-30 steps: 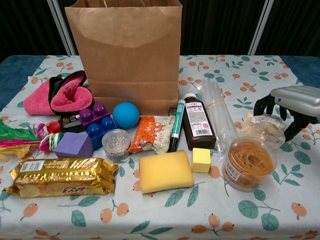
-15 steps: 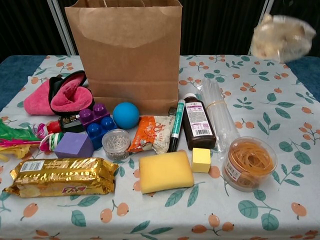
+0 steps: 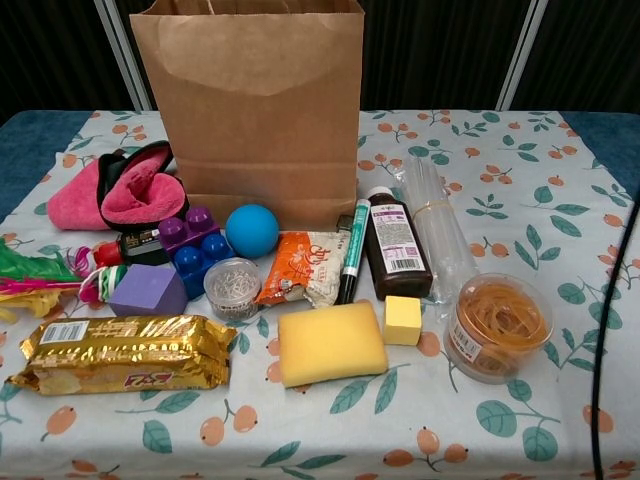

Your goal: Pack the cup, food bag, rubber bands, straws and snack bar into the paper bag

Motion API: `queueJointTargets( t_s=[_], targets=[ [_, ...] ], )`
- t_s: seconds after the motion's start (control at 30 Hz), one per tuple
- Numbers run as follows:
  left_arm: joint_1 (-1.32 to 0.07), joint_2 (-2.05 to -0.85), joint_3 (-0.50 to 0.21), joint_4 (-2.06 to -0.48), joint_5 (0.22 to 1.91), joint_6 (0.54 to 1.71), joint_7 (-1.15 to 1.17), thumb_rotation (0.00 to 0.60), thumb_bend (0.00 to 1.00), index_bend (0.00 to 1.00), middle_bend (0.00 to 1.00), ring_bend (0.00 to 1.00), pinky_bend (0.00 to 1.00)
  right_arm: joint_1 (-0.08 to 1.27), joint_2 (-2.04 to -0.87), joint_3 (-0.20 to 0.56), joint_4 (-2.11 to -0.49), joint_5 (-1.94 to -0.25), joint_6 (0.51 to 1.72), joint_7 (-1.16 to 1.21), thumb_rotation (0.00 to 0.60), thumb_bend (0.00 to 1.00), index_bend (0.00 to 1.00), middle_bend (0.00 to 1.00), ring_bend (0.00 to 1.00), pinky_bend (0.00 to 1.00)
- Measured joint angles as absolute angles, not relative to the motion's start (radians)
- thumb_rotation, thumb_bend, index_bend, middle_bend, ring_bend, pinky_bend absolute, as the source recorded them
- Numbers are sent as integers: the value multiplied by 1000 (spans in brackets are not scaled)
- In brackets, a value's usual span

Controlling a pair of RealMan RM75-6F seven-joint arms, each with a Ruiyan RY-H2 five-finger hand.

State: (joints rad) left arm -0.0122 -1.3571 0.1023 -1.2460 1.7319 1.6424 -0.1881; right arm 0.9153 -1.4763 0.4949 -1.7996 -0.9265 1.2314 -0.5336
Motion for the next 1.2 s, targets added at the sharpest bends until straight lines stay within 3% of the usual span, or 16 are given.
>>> queueJointTargets(
  t_s=[0.27,0.6,0.77,0.93,1.2],
  targets=[
    [-13,-1359,109,-1245,1738,1642,-192,600,86,217,227,153,245,1075,-1675,534,-1587,-898,1255,-585,600,200,594,450,380,503],
    [-16,-1358,114,-1248,1740,1637,-206,600,87,217,227,153,245,1130,-1775,538,-1421,-834,1238,-597,600,169,581,432,372,497],
    [-17,-1360,114,-1247,1739,1635,-209,600,86,217,227,153,244,1128,-1763,533,-1438,-824,1204,-582,600,9,431,340,260,370],
    [-16,-1362,115,-1247,1738,1633,-210,600,86,217,227,153,244,1124,-1725,534,-1487,-807,1182,-587,600,0,262,224,135,237],
    [-17,-1361,113,-1248,1732,1631,-210,600,86,217,227,153,244,1113,-1681,543,-1551,-790,1199,-593,600,0,225,195,110,213]
  ],
)
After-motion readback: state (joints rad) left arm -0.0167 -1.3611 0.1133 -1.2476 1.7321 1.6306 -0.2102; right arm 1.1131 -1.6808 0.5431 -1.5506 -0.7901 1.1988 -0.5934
